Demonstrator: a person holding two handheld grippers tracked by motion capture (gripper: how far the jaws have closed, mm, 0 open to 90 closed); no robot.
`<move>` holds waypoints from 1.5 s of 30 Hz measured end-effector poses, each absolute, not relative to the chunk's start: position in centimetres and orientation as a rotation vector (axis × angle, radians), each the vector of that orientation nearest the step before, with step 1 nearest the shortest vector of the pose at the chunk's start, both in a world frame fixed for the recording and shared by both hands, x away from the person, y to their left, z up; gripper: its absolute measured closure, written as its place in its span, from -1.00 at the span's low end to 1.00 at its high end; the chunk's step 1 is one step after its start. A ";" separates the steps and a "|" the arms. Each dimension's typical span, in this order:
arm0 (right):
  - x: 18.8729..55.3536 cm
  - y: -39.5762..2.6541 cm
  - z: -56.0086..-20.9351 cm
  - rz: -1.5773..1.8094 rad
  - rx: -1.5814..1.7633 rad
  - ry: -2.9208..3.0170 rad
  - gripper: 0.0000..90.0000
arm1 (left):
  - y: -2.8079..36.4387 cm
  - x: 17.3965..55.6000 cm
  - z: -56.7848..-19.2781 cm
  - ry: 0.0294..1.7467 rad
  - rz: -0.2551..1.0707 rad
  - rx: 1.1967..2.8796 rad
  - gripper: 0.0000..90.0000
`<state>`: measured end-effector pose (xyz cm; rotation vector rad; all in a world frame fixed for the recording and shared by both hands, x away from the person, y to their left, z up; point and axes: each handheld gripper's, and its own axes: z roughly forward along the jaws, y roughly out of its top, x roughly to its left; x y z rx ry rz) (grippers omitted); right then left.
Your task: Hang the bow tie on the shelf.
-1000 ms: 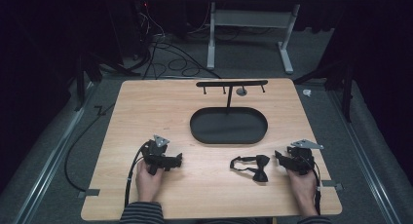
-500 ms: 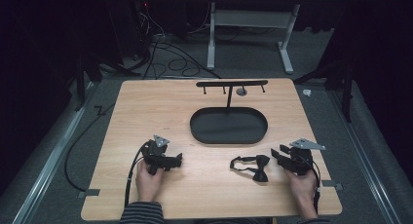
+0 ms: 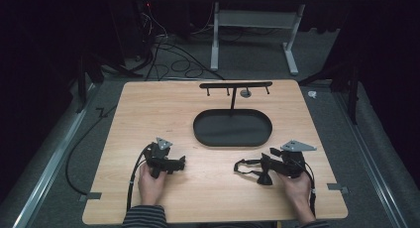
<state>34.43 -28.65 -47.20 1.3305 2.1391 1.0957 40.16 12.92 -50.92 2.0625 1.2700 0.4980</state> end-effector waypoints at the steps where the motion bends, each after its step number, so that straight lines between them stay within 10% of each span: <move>1: 34.5 -28.4 -47.2 1.095 1.320 2.150 0.27 | 12.9 40.2 -50.9 1.270 0.498 2.062 -0.99; 30: 36.6 -23.1 -48.5 1.025 1.212 2.408 0.37 | 12.9 40.2 -50.9 1.270 0.498 2.062 -0.99; 45: 36.6 -22.8 -49.3 0.972 1.195 2.428 0.80 | 12.9 40.2 -50.9 1.269 0.497 2.063 -0.99</move>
